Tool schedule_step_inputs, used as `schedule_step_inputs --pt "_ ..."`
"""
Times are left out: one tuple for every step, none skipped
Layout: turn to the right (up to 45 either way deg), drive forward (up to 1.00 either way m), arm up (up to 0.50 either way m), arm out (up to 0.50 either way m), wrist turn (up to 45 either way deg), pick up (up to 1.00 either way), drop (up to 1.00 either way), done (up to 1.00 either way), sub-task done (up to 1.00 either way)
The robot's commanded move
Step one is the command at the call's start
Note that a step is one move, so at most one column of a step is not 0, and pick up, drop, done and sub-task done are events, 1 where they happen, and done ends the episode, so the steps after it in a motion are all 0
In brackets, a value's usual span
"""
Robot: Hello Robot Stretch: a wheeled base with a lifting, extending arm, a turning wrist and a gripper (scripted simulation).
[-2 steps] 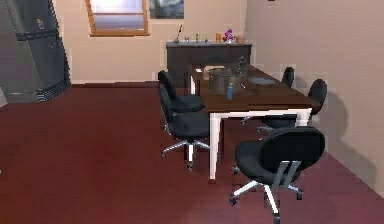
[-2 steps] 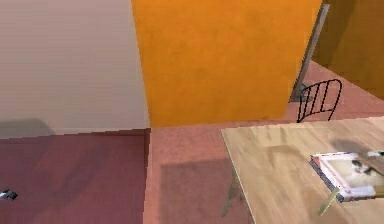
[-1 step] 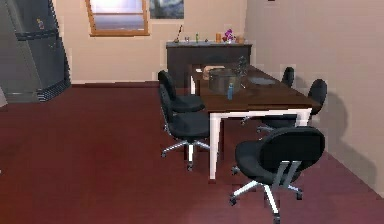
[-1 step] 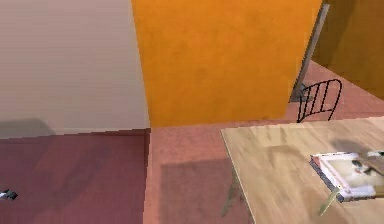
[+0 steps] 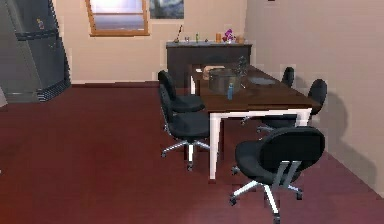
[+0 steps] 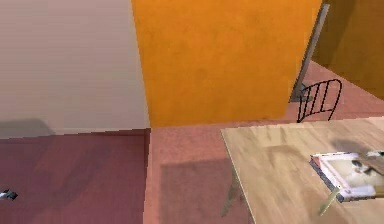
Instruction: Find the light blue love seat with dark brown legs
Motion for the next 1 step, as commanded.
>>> schedule_step_inputs --pt "45.0 0.00 0.00 0.00 0.0 0.00 0.00 0.00 0.00"
